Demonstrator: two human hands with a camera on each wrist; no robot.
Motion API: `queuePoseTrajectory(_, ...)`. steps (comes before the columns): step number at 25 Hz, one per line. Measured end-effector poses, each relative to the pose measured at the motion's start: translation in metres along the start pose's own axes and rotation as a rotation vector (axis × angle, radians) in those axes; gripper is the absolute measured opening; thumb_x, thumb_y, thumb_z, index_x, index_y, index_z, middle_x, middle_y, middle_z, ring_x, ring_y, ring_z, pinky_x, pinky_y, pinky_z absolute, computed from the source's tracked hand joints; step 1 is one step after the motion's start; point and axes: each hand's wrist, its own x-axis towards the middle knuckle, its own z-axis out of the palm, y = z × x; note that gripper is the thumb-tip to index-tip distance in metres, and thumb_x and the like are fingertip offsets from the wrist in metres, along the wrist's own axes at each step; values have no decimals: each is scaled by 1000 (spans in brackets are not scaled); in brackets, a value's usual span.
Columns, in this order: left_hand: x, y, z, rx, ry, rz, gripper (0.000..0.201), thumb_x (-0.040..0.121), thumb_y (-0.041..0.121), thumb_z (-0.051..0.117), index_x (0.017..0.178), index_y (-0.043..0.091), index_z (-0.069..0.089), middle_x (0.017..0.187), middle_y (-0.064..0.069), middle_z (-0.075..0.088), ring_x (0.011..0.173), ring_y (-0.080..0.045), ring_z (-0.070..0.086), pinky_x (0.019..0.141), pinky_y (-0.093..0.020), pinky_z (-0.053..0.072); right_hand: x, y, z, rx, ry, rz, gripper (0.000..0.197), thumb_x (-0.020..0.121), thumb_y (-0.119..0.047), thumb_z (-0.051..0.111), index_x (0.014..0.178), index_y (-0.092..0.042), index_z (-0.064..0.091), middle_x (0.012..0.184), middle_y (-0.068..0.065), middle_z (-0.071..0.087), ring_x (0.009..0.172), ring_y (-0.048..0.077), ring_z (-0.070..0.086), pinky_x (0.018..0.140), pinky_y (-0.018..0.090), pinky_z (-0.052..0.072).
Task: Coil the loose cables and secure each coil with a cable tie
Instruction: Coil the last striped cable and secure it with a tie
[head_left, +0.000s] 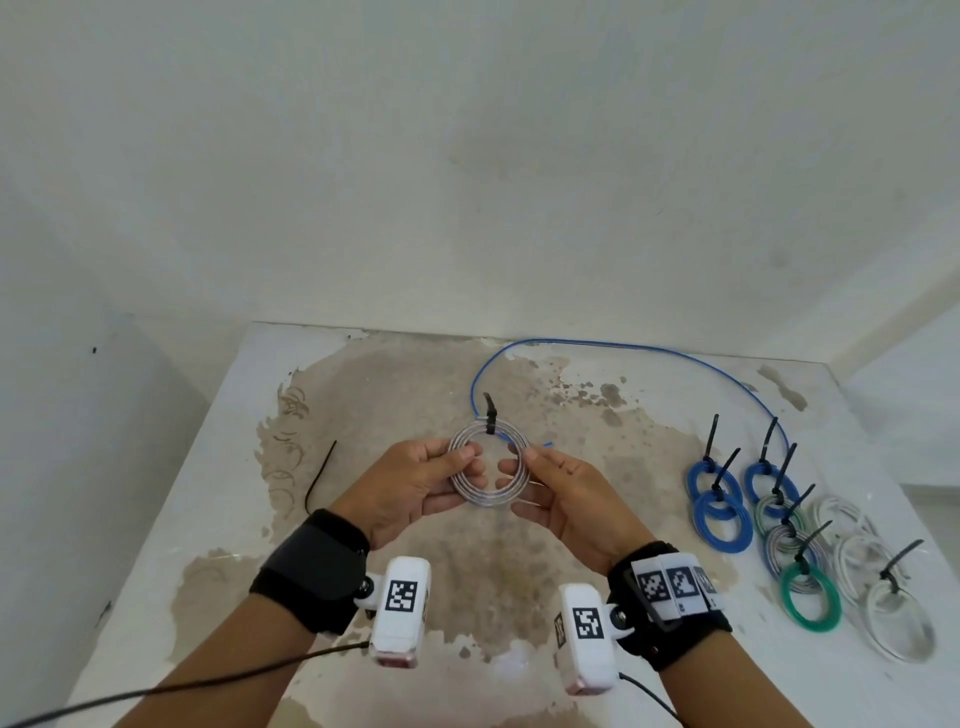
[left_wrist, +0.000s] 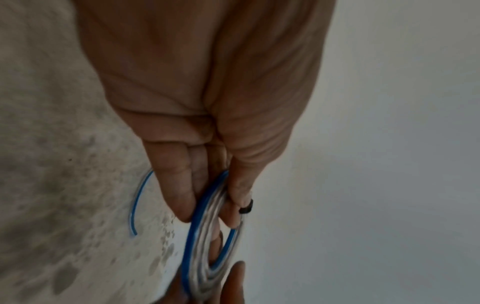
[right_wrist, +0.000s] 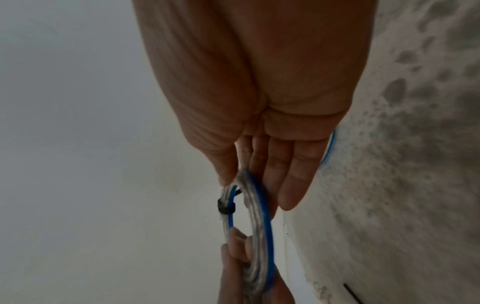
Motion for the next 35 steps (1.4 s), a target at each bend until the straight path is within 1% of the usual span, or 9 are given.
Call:
queuePoseTrajectory(5,6,4,3,-124,7,45,29,88,25,66,112,9,69,96,-3,75,88,-13,74,79,-24,60,-9,16,-2,358,-104,83,29,96,-23,55,115,-14,74,116,7,75,96,22,75,74,31,59)
queuePoseTrajectory(14,27,-18,48,-192,-85,-16,24,84,25,65,103,11,69,90,-2,76,82,-10,74,67,-20,58,-25,28,-36,506,-53,21,32,93,-31,67,123,-23,71,116,-3,74,96,17,74,73,29,56)
queuePoseTrajectory(19,43,-40,90,-71,-126,-95,35,96,42,57,120,19,67,113,-1,74,99,-18,73,79,-32,58,-49,20,-77,488,12,-37,28,97,-26,56,121,-19,68,108,-1,73,85,15,72,67,27,55)
queuePoseTrajectory(21,56,-65,101,205,-57,-119,36,100,46,54,128,25,61,123,0,70,108,-22,68,85,-34,54,-62,24,-107,211,78,-45,23,100,-24,57,120,-17,67,105,0,74,82,13,69,67,25,51)
queuePoseTrajectory(23,68,-104,109,718,4,-86,40,98,41,60,134,25,55,131,3,61,119,-20,59,89,-29,45,-79,40,-150,-271,193,-42,17,101,-22,60,113,-21,71,99,-1,75,78,9,66,67,21,47)
queuePoseTrajectory(25,72,-144,111,1108,-47,-117,55,96,42,63,145,24,45,147,2,43,135,-20,45,101,-28,37,-95,61,-193,-581,274,-63,10,98,-24,65,105,-25,72,93,-6,72,74,7,65,69,18,48)
queuePoseTrajectory(29,71,-190,121,1353,39,-200,70,95,43,63,153,21,31,161,-7,19,143,-34,29,113,-41,32,-101,79,-258,-911,380,-180,15,95,-31,68,109,-27,71,101,-10,69,83,5,63,80,21,51)
queuePoseTrajectory(32,61,-208,133,1495,96,-217,82,91,44,68,156,19,24,165,-8,9,148,-36,18,117,-43,28,-83,78,-292,-1151,457,-316,15,96,-32,62,106,-23,70,99,-6,65,85,10,63,74,28,52)
queuePoseTrajectory(35,51,-218,141,1551,126,-248,94,89,38,73,159,20,12,167,-4,-3,152,-34,5,120,-44,26,-65,79,-311,-1315,496,-272,23,99,-32,56,113,-20,69,109,-2,65,89,18,64,71,30,49)
